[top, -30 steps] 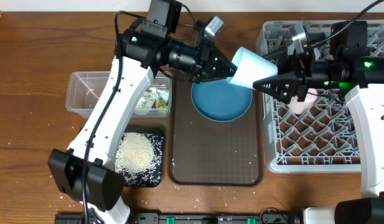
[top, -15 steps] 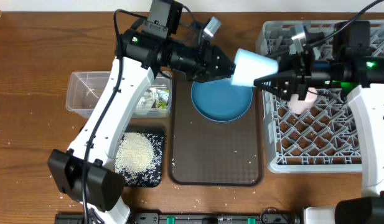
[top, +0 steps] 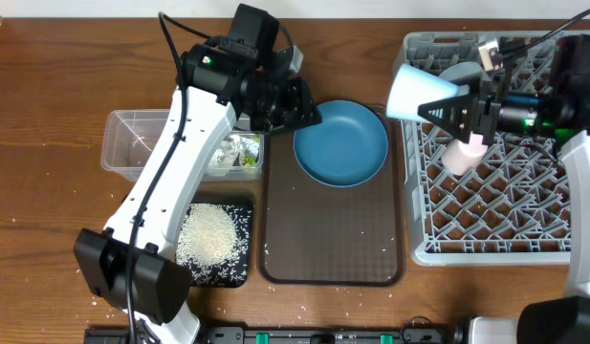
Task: Sort waste into correct bins and load items into the dishwasher rack
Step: 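Place light-blue cup upside down in the rack with right gripper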
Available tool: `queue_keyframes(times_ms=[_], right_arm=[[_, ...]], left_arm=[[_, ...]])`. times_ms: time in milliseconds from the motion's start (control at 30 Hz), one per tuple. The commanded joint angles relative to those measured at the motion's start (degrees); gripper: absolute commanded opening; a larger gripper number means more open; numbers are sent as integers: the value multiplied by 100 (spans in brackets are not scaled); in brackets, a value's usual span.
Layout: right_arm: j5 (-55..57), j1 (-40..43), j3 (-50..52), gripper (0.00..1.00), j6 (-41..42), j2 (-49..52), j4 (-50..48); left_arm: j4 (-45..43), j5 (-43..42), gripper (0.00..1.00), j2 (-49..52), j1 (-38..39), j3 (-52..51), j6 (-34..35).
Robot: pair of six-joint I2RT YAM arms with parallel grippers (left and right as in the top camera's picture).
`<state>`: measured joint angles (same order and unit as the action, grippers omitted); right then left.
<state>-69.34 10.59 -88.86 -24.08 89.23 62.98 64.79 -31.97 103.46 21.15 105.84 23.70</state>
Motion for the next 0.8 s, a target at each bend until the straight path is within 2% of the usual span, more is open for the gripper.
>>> queue_keyframes(times_ms=[0,100,233,600,767], right_arm=[[2533,330,9,52,1587,-94,4],[4334,557,9,51,2398,-94,90],[5945,636,9,49,2968,-94,407],[7219,638,17,47,3377,-94,1659],[7403,636,140,46,3480,-94,1679]], left_arm=[[258,745,37,22,-22,13,-203],[503,765,37,22,-17,13,-363],[713,765,36,22,24,13,-378],[772,1611,36,22,553,-175,-374],[758,1644,37,22,730,-251,-374]])
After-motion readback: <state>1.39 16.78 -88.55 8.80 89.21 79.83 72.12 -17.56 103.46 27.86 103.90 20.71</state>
